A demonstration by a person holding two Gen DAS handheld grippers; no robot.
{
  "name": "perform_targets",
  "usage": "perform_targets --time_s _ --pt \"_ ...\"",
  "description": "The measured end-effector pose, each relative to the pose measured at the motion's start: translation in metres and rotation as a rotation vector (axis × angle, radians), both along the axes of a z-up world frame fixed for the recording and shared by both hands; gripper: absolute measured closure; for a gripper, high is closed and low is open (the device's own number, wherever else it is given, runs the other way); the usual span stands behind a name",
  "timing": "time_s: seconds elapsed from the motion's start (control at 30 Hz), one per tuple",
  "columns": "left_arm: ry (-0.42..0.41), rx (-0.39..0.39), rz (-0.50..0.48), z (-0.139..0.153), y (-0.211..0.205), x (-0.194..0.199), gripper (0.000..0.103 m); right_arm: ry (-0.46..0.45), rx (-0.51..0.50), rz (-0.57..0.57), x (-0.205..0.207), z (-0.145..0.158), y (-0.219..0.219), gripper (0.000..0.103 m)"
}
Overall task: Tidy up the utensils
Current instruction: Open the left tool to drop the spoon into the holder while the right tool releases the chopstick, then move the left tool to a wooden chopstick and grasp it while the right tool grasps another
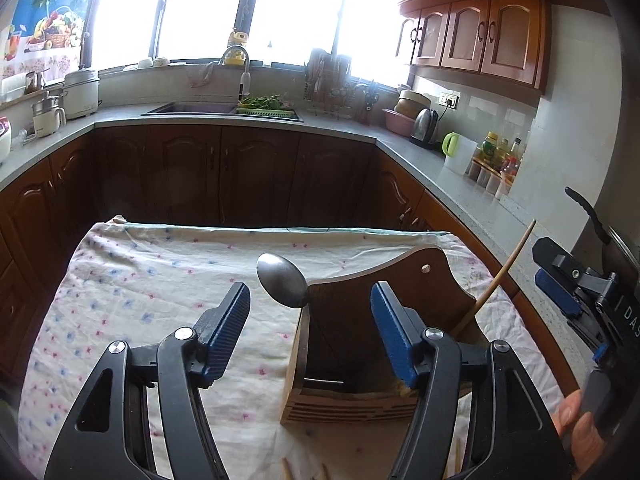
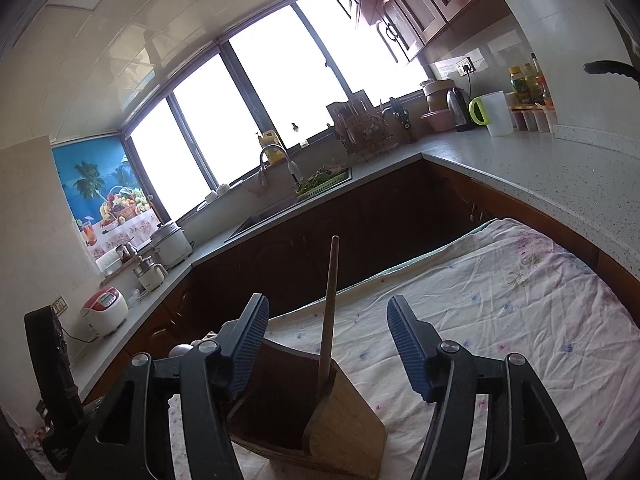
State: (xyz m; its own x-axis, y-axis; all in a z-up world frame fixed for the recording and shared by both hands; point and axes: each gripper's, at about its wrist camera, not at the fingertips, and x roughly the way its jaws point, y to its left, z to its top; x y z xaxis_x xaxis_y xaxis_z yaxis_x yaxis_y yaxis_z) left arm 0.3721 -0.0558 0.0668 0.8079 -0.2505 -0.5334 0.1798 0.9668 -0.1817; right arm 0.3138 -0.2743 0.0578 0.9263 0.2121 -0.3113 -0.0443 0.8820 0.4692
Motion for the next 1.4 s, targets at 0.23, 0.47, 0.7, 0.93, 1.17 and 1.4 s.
perform_targets --time_s 0.23,0.47,0.7,0.93,1.17,1.4 --pt "0.048 -0.032 0.038 -0.005 0.023 -0.027 0.023 -0.02 0.031 0.029 -0.034 0.008 -0.005 0.0" --pt "0.059 -0.073 0.085 -0.011 0.051 -0.074 0.017 -0.01 -0.027 0.05 -0.078 0.003 0.0 0.0" --pt "0.115 -0.111 0.109 -0.03 0.068 -0.115 0.017 0.042 -0.084 0.061 -0.12 -0.014 0.006 0.0" --pt "0.182 -0.105 0.088 -0.055 0.062 -0.142 0.017 0.109 -0.106 0.052 -0.146 -0.033 0.006 0.0" --pt "0.233 -0.078 0.074 -0.073 0.056 -0.148 0.017 0.171 -0.13 0.054 -0.156 -0.055 0.005 0.001" --pt "0.246 -0.049 0.056 -0.076 0.049 -0.143 0.017 0.205 -0.146 0.057 -0.152 -0.063 0.005 0.005"
